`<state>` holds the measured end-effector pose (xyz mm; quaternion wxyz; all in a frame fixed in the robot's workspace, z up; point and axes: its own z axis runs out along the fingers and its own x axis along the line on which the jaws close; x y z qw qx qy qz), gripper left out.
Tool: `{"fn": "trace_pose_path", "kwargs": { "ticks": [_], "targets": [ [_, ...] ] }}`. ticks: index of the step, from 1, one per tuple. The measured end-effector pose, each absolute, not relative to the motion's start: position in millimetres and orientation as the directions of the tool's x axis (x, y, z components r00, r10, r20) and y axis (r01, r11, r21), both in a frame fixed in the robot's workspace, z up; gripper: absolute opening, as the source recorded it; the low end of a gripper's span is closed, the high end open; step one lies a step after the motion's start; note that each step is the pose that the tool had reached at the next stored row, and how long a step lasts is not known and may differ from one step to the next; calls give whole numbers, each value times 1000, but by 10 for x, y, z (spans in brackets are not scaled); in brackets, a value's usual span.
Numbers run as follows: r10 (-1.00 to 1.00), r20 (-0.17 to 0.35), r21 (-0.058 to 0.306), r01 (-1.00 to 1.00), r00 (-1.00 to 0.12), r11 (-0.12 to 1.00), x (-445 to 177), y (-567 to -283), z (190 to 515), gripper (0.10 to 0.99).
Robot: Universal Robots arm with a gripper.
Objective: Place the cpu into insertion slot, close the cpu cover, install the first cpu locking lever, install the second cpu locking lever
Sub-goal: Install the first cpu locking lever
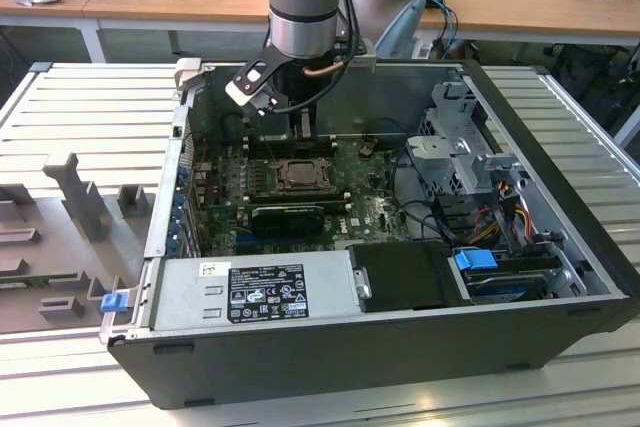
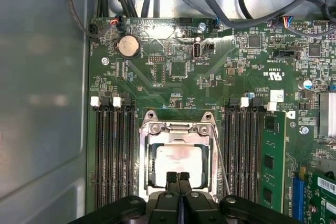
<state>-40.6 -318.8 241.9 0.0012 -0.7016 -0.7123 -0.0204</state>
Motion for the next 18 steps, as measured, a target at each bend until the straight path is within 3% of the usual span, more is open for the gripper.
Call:
{"fn": "trace_pose_path", "kwargs": {
  "ticks": [12, 18],
  "targets": [
    [999, 30, 27, 999, -18, 17, -406, -3188, 2762, 106],
    [987, 30, 27, 987, -156, 156, -407, -3188, 2763, 106]
  ]
}}
